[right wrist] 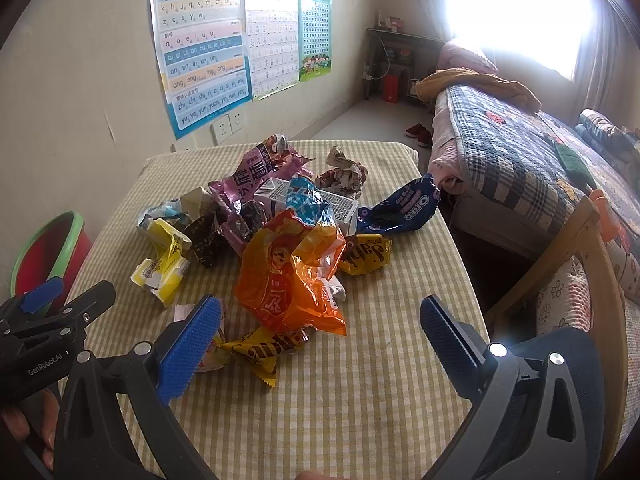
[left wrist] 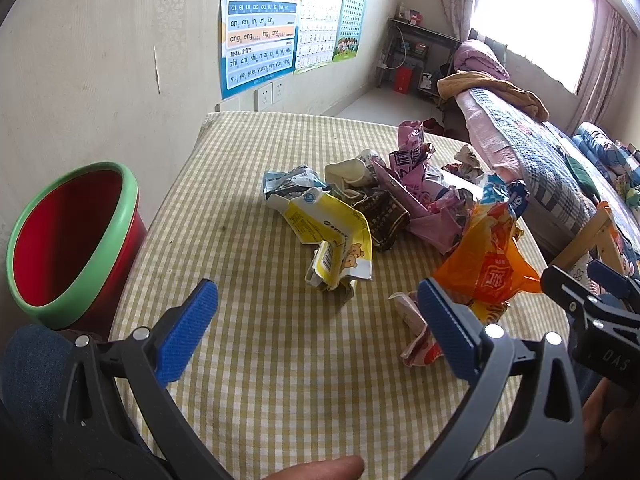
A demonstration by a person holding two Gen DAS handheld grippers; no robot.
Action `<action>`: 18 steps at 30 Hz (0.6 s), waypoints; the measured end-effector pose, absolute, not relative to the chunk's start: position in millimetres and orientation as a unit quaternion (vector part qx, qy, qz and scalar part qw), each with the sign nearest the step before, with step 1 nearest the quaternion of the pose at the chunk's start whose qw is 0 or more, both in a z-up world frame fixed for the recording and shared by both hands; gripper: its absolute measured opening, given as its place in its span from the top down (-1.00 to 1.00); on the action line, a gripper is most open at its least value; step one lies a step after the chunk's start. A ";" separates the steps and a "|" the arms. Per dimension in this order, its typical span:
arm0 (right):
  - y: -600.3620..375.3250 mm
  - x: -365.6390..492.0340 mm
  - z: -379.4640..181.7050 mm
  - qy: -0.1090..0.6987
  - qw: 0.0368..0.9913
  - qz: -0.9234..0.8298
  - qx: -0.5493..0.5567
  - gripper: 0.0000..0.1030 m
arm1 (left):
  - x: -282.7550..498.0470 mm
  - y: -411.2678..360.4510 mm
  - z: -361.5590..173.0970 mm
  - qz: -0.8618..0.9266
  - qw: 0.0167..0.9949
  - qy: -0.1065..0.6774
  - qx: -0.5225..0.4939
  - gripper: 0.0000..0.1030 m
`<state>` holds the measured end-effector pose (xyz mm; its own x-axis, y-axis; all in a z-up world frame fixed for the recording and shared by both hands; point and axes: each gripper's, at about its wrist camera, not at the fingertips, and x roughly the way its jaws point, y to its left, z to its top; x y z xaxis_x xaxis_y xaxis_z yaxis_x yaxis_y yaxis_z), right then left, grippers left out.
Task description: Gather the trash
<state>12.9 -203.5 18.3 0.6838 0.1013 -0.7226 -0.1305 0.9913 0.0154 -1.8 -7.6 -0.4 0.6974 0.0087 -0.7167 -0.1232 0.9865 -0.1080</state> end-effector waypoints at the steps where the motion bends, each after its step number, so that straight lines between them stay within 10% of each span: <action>1: -203.9 12.5 18.6 0.392 0.918 0.063 -0.019 -0.87 | -1.8 -7.6 -0.5 0.036 0.918 0.387 -0.074 -0.89; 18: -201.9 11.9 17.8 0.391 0.918 0.069 -0.019 -0.86 | -2.1 -6.0 -0.1 0.035 0.918 0.387 -0.081 -0.89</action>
<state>11.9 -201.9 17.8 0.6846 0.1113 -0.7204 -0.1409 0.9898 0.0191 -2.1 -6.0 -0.1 0.6976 0.0015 -0.7165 -0.1276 0.9843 -0.1221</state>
